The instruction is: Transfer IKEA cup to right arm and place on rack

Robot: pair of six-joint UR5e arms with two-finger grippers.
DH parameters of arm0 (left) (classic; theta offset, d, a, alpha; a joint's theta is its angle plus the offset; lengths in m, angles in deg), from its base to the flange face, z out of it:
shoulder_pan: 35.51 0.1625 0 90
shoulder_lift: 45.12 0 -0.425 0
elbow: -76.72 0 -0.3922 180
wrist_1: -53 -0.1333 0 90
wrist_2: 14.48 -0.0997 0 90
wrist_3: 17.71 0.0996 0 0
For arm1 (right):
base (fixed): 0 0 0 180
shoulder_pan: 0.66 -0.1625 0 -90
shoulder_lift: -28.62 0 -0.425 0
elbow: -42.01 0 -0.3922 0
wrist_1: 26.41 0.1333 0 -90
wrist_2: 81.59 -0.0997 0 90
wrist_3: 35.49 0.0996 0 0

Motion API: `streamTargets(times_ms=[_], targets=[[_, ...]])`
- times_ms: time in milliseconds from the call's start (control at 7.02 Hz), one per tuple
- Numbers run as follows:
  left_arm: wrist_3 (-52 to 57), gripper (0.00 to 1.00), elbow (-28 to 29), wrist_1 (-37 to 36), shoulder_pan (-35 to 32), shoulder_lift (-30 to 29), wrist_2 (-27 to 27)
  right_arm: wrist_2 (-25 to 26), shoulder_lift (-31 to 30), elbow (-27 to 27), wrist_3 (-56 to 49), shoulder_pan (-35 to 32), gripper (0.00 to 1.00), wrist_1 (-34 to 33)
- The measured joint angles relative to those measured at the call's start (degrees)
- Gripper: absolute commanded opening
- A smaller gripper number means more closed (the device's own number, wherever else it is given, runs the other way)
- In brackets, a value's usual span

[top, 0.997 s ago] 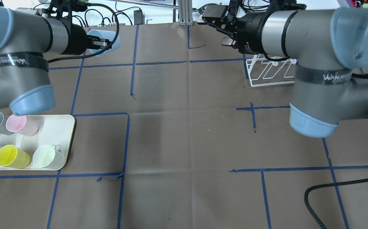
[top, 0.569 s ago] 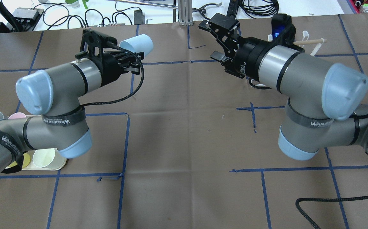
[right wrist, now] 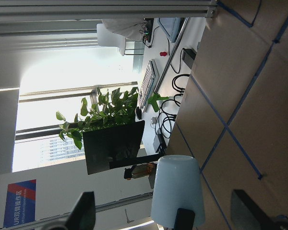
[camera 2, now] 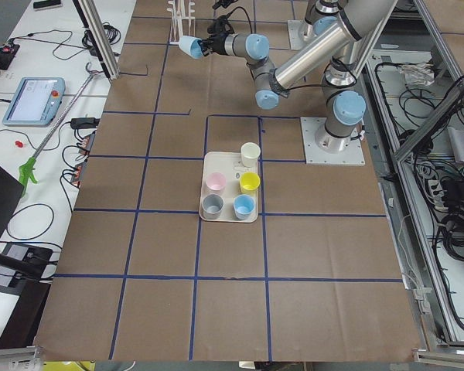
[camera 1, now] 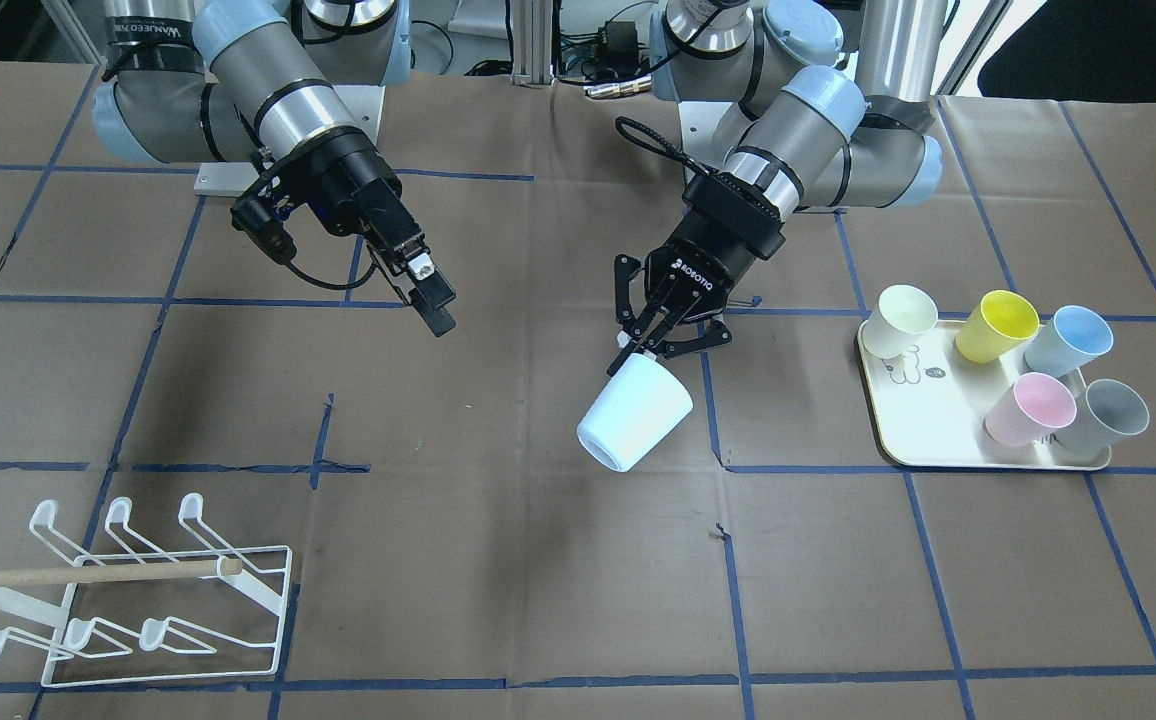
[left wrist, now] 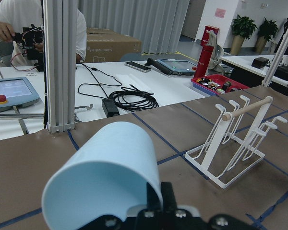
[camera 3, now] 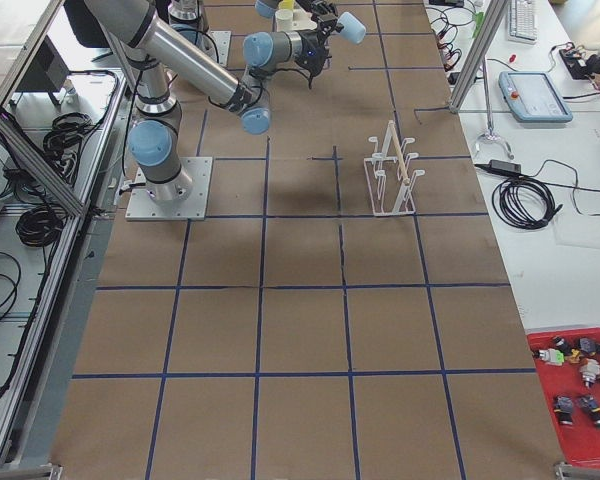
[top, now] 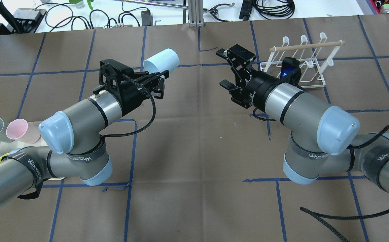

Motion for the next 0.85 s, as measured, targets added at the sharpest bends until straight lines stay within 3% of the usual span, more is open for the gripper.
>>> streamTargets(times_ms=[285,854], targets=[[-1.53,0.00,0.03,-0.14,-2.48,-0.27,-5.29,0.09,1.53,-0.27,-0.10,-1.21,1.00,-0.35],[-1.80,0.00,0.04,-0.08,-4.51,-0.87,-6.23,-0.37,10.75,-9.22,0.28,-5.45,0.99,-0.51]])
